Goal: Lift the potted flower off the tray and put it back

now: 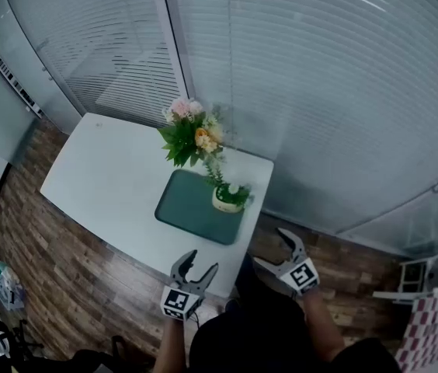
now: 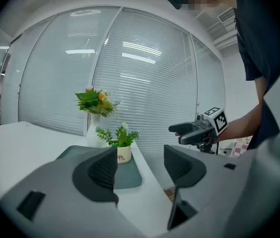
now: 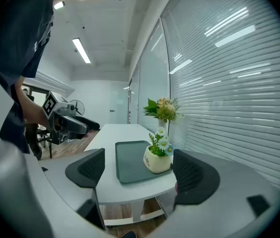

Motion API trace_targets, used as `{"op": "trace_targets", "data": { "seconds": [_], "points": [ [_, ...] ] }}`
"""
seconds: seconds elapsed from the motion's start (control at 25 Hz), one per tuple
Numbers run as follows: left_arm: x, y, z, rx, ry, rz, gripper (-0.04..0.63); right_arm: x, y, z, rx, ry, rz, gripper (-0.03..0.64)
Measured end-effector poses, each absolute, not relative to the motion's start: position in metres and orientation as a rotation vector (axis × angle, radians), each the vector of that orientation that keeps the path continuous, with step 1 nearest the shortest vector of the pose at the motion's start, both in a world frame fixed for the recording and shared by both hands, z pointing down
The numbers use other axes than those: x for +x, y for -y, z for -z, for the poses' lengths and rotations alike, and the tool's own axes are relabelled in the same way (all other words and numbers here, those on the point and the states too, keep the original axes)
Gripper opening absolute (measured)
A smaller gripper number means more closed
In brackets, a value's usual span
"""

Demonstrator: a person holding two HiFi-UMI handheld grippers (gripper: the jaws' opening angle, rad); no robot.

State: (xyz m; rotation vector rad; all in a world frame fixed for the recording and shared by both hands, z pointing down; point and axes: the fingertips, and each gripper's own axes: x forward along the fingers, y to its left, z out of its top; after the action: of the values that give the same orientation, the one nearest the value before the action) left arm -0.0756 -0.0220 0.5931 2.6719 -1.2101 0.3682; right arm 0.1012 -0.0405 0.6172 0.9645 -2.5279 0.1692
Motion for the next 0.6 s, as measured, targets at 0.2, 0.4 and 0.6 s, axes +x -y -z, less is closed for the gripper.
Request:
{"op": "trace_targets", "data": {
  "seconds": [0.2, 0.4, 0.6],
  "points": [
    [-0.073, 0.003, -0.579, 2.662, 1.228, -0.333, 0.288, 0.103, 0.023, -0.600, 1.035, 2.513, -0.115, 0.402],
    [-0.073, -0.012, -0.554, 2.708, 1.271, -0.281, 0.288, 0.093, 0.009, -0.576, 1.066, 2.563, -0.088, 0.402],
    [-0.074, -0.037, -0.543, 2.694, 1.278, -0.248, 0.288, 0.089, -0.009, -0.561, 1.103, 2.587, -0.015, 0.402]
  ]
}}
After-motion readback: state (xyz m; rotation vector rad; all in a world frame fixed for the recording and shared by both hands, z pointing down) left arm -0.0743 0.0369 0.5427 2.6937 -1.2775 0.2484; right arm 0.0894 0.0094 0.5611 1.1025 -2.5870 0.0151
